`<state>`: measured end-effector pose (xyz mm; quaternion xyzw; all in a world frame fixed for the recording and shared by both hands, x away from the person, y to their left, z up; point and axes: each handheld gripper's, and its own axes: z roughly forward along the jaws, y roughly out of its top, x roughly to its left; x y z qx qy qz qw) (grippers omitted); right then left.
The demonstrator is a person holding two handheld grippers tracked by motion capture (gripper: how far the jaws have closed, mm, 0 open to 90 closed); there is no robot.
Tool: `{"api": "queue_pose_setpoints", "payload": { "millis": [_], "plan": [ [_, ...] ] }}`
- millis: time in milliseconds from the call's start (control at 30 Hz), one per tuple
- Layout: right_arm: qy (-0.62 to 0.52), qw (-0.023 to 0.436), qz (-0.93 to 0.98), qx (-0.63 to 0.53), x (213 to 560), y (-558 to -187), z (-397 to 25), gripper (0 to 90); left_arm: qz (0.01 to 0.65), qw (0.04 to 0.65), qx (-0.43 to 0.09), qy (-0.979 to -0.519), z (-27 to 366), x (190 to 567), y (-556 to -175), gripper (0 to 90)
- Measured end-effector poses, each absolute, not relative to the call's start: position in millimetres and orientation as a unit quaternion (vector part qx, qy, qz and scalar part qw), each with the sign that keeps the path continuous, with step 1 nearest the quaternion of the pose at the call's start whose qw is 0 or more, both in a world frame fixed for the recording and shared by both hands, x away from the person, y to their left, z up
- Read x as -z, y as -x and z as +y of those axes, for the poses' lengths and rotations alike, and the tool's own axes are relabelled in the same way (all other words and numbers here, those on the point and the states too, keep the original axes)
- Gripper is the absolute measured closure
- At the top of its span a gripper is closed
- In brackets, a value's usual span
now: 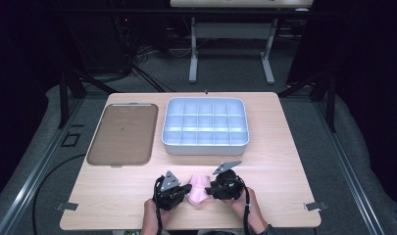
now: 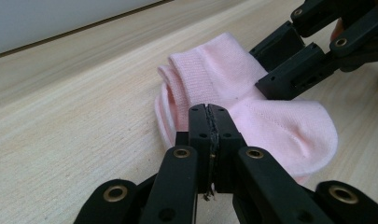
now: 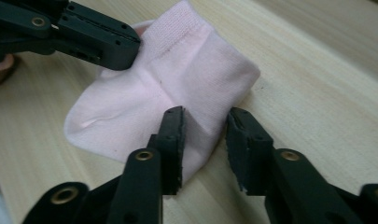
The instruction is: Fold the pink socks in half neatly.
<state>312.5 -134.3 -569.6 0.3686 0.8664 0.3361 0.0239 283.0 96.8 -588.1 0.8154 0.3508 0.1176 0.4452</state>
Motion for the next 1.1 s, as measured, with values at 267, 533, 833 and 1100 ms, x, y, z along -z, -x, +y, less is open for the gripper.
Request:
{"api": "queue_pose_setpoints", "payload": {
  "millis": [267,533,833,1100],
  "plan": [
    [-0.385,-0.019,0.846,-0.368,575.9,-316.2,-140.5,83.0,0.35,0.444,-0.118,-0.816,97.6,587.8,-282.9,89.3],
    [-0.391,0.002,0.841,-0.375,574.3,-309.2,-140.5,84.7,0.352,0.447,-0.112,-0.815,99.1,587.9,-283.8,89.4],
    [-0.383,-0.003,0.833,-0.399,561.0,-301.3,-140.7,85.0,0.359,0.452,-0.103,-0.81,100.5,588.3,-285.0,89.3],
    [-0.36,-0.018,0.842,-0.402,550.1,-300.5,-135.1,84.8,0.363,0.455,-0.095,-0.808,101.6,588.6,-286.2,89.4]
  ]
}}
